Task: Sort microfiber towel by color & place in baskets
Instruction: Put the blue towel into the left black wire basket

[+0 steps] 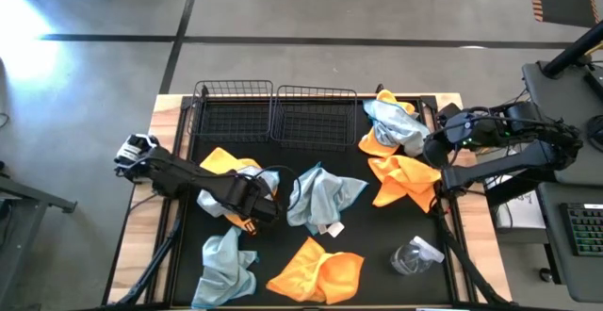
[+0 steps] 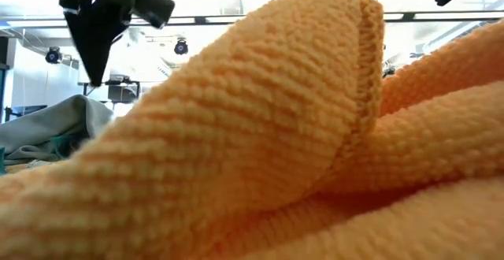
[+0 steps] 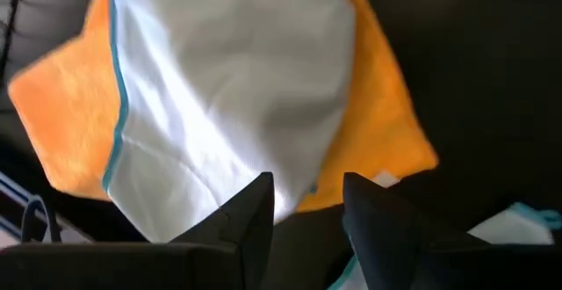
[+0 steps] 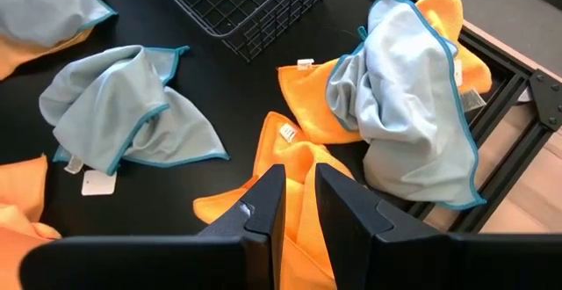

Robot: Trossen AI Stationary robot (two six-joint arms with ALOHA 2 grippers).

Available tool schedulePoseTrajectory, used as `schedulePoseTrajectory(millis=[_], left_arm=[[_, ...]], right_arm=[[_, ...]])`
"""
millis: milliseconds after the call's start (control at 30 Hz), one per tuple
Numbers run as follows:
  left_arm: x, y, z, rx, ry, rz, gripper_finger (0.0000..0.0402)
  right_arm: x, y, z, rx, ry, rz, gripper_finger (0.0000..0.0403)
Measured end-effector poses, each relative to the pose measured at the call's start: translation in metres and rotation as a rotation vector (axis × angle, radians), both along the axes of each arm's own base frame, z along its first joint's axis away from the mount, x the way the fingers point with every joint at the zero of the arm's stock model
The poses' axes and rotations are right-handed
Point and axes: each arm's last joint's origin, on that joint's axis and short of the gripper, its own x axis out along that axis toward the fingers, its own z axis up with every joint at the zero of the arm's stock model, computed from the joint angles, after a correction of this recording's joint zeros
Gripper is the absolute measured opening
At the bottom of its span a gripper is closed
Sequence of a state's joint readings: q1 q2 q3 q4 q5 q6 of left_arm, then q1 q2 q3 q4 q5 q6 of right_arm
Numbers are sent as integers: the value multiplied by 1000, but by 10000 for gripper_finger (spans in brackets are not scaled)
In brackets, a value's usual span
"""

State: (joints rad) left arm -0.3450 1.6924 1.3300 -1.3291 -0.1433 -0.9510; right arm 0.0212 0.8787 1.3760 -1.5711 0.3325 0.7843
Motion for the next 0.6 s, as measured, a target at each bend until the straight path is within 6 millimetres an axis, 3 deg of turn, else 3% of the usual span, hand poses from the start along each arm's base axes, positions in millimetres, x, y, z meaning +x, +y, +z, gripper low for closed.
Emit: schedulePoseTrajectory(millis=[600], left_arm=[[-31, 15, -57, 92, 216, 58, 124]], right_arm=[[0, 0, 0, 3, -2, -7, 59]])
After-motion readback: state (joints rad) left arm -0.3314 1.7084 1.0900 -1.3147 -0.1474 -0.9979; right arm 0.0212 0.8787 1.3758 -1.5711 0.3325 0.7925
